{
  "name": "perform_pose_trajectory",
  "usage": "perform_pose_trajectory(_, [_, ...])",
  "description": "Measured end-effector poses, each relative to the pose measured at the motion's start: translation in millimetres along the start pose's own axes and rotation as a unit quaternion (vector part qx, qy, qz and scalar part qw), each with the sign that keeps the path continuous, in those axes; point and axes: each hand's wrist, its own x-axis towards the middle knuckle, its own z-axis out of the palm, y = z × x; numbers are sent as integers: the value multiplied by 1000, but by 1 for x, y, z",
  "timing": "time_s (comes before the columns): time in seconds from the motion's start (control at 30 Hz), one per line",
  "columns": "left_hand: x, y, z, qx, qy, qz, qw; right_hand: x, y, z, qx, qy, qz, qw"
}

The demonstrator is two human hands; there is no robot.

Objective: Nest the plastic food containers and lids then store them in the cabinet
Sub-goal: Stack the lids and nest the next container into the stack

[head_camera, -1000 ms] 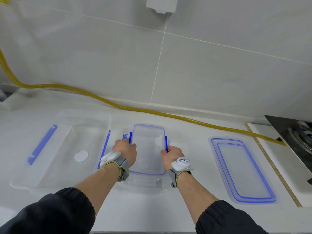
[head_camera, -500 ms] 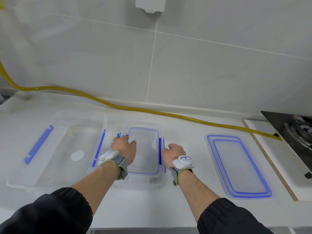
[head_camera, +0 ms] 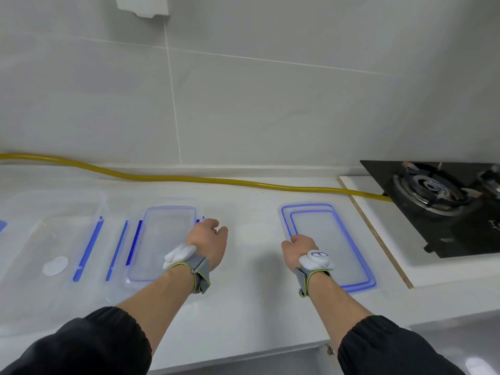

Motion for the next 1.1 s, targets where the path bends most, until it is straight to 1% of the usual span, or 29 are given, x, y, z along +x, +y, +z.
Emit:
perform_pose_trajectory(0.07, [-3,10,21,8,-4,1,1000,6,17,-13,-6,6,8,1000])
perform_pose_trajectory(0.17, [-9,9,27,7,-15,10,1000,5,20,-15,-7,-2,2,1000])
perform_pose_trajectory(0.2, [-15,28,76,18,-33,17,999,23,57,-37,-3,1,33,999])
perform_pose_trajectory(0.23, [-16,32,89,24,-36,17,999,26,65,-41,-12,0,35,999])
perform_pose_trajectory(0.3, [-23,35,90,18,-45,17,999,27,70,-37,-24,-6,24,999])
perform_pose_trajectory(0.4, [-23,37,115,30,-46,14,998,29,78,-39,-47,-13,19,999])
perform_pose_trajectory(0.53, [-33,42,144,33,-73,4,997,37,96,-38,-85,-37,13,996])
perform_pose_trajectory(0.57, [-37,45,162,41,-82,-6,996,45,114,-38,-94,-46,16,994])
perform_pose_trajectory(0.73, [-40,47,175,40,-93,-12,995,49,116,-33,-111,-76,-5,991])
perform_pose_trajectory(0.87, [-42,48,180,45,-100,-17,994,52,115,-28,-141,-99,2,985])
perform_pose_trajectory(0.97, [-45,48,187,46,-99,-19,994,54,118,-24,-150,-102,0,983])
perform_pose_trajectory(1.1, [-49,45,195,50,-100,-23,993,59,121,-19,-156,-152,18,976])
